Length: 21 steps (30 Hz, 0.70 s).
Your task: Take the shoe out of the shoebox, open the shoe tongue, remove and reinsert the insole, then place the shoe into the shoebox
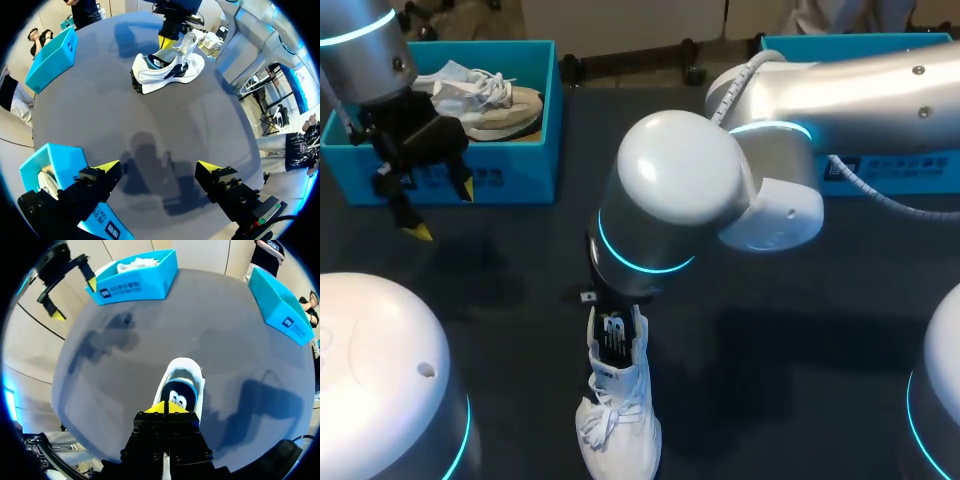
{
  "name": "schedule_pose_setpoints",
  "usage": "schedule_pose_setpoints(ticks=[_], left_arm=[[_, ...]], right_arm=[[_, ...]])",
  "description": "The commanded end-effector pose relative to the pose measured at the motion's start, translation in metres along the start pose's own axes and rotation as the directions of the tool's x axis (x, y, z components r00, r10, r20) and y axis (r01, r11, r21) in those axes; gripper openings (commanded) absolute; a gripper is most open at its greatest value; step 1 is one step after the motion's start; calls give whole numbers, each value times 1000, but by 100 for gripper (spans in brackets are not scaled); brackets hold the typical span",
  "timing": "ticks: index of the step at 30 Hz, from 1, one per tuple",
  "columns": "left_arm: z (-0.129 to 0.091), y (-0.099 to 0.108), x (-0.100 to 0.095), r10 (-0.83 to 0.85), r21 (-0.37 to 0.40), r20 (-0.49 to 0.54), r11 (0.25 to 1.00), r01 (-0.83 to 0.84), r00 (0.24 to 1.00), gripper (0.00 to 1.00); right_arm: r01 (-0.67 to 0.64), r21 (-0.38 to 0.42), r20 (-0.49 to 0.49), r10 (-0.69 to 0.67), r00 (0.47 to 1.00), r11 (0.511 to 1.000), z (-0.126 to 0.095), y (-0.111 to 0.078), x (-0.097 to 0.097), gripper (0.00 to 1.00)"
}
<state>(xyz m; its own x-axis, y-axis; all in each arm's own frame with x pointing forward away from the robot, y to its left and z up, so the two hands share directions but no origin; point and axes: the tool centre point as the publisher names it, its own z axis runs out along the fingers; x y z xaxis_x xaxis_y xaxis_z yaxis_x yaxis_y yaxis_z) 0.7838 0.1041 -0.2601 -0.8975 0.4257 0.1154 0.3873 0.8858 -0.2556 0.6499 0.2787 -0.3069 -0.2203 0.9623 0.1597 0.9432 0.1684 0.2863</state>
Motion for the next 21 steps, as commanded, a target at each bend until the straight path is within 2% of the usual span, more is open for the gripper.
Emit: schedule_pose_setpoints(ticks=[1,12,21], left_arm=[[0,0,0,0,-2,-1,1000,0,1000,100],[0,0,0,0,-2,-1,1000,0,1000,100],[0,0,0,0,-2,-1,1000,0,1000,100]], right_arm=[[-27,6,11,27,1000,1000,27,1,8,0],[-26,27,17,26,1000,999,53,2,0,0],[-45,79,34,43,999,996,78,-1,-7,0]])
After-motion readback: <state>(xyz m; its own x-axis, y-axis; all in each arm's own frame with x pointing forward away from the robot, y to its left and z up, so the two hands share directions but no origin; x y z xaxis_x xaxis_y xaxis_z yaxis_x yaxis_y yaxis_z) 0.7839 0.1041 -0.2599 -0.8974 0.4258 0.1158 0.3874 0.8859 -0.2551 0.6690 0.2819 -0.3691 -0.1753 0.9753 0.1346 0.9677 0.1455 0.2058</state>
